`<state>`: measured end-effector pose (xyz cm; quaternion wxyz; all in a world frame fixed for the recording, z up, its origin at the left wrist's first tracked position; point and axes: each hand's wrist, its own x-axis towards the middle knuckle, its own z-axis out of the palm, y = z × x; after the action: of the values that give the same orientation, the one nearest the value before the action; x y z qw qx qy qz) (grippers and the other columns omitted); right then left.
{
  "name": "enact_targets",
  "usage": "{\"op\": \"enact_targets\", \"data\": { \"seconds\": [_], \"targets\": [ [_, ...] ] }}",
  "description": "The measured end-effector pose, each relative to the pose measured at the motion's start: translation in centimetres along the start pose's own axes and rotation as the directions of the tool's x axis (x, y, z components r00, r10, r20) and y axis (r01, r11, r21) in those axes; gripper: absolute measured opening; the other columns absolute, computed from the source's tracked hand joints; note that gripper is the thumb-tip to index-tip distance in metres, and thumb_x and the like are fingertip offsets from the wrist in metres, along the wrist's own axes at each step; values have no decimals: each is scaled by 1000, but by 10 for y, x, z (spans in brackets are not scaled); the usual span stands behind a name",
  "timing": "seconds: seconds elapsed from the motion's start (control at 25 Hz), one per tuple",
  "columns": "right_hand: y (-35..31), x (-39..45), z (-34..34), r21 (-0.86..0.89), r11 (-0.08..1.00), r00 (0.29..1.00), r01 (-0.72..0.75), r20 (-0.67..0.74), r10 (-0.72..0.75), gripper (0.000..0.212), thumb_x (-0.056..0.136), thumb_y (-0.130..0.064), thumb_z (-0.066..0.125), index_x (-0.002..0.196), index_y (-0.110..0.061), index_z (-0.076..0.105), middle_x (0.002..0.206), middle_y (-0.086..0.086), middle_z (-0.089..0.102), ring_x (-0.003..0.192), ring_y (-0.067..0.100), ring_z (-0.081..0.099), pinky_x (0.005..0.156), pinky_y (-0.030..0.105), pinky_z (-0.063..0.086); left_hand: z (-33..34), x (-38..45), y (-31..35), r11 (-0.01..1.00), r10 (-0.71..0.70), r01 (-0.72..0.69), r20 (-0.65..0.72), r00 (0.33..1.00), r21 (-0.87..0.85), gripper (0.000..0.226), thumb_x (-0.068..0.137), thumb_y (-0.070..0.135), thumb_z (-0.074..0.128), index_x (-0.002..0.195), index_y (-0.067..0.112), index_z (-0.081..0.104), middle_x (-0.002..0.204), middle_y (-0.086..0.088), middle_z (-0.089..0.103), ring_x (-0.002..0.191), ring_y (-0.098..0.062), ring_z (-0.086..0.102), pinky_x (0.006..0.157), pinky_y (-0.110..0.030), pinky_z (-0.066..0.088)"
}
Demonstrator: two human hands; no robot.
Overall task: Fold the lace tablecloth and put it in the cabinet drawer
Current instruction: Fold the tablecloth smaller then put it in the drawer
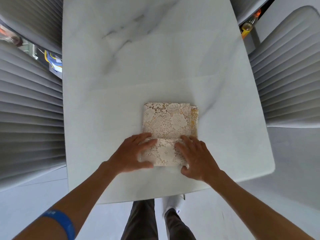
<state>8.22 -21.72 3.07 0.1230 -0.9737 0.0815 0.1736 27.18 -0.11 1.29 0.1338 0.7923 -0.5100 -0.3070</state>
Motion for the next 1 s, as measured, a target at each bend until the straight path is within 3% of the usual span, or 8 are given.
{"op": "enact_targets", "data": {
  "seconds": [0.12,0.24,0.36,0.48,0.68,0.8,0.88,1.0],
  "targets": [
    [16,9,-11,122,992,995,24,92,-35,84,69,-50,66,143,-27,35,153,2,37,137,29,36,107,45,36,-8,15,3,990,-104,90,-137,985,-107,54,86,55,59,134,32,47,131,7,53,115,-18,49,95,-38,45],
    [25,26,-25,358,920,986,-162,97,137,74,78,-51,65,141,-31,31,138,0,52,120,25,51,97,39,42,-5,25,12,973,-220,196,-245,944,-121,25,90,35,62,109,20,63,106,2,60,94,-19,57,79,-33,45],
    [23,25,-25,84,996,993,-2,-116,12,60,85,-47,59,136,-19,44,137,8,52,125,33,49,102,45,41,-7,30,13,980,-194,175,-262,945,-91,14,92,27,60,98,16,64,96,-1,62,84,-21,59,71,-30,39],
    [14,-3,0,-159,967,971,198,-104,-216,71,80,-49,59,139,-13,47,154,17,36,141,37,36,113,54,33,-17,35,12,980,-194,179,-231,953,-85,8,91,24,60,91,16,61,87,-1,63,78,-24,61,72,-33,42],
    [-27,-8,32,-286,958,988,-36,-157,-10,55,84,-12,45,138,2,48,150,25,39,134,46,43,105,56,41,-17,35,9,992,70,-37,-283,957,123,14,86,14,68,100,16,68,104,-2,64,94,-22,57,81,-37,48],
    [-20,-4,21,-86,996,970,31,-238,-50,47,78,-18,49,120,-3,65,132,18,61,119,37,60,96,48,52,-25,36,3,998,62,-62,-212,975,8,26,91,9,60,114,17,69,114,0,68,102,-23,60,89,-35,49],
    [-4,-2,-7,132,985,962,111,-261,-74,35,72,-23,51,101,-14,70,104,4,74,94,26,71,77,36,59,-36,37,-7,994,4,-17,-124,992,-106,49,85,-4,57,125,24,64,125,-1,66,112,-23,60,93,-34,48],
    [25,34,-60,475,880,988,6,-138,68,20,71,-27,57,86,-23,70,76,-8,71,65,12,64,61,28,54,-52,33,-28,940,-99,150,177,979,-306,76,75,-10,54,134,38,53,135,9,59,110,-7,60,91,-25,46]
  ]
}}
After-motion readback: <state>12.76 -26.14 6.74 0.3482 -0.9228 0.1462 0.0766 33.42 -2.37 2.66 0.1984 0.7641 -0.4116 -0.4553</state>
